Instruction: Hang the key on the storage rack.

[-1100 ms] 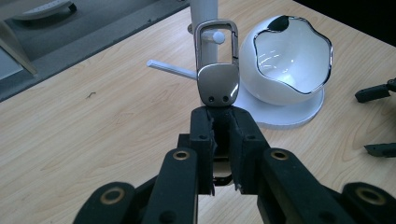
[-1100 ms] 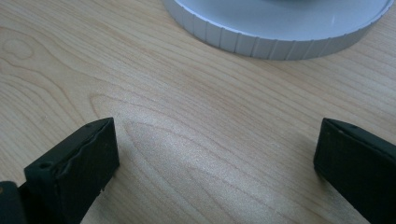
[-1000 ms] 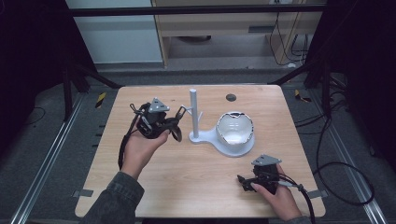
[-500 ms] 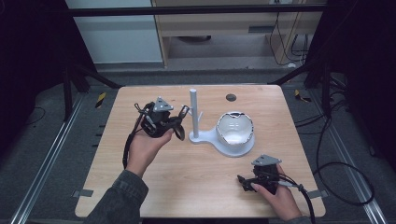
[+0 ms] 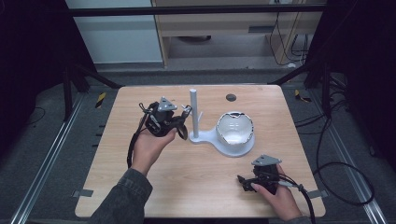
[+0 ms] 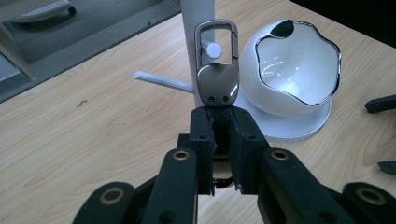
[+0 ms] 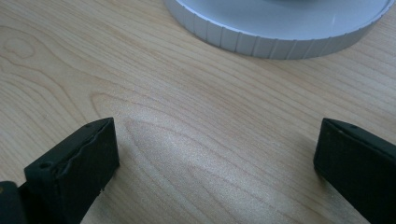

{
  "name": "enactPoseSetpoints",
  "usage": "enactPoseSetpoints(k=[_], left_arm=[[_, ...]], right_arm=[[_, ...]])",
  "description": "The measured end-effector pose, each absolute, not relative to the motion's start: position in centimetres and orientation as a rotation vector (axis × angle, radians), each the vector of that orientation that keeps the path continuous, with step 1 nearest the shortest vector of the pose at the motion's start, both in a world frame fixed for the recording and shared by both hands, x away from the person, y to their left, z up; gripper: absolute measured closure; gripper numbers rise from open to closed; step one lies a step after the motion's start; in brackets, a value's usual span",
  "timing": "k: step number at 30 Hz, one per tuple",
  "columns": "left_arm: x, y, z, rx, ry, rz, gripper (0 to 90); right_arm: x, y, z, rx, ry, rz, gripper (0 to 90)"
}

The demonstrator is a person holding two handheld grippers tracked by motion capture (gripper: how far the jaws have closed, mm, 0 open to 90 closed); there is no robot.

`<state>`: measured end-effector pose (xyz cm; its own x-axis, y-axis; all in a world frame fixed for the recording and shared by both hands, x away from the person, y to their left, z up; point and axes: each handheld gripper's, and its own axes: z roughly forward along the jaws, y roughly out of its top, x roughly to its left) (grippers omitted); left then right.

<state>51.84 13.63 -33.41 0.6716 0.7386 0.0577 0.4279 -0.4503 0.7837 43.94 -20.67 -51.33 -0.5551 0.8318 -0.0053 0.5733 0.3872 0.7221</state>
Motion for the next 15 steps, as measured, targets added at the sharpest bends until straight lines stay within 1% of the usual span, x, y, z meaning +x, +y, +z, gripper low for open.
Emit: enactPoseSetpoints(k=[15], left_arm=[[52.61,13.46,-34.31,2.087,0.907,0.506,80.0]], right_arm=[[43.91,-20.67,-51.33,1.221,2.283,0.971,0.4]])
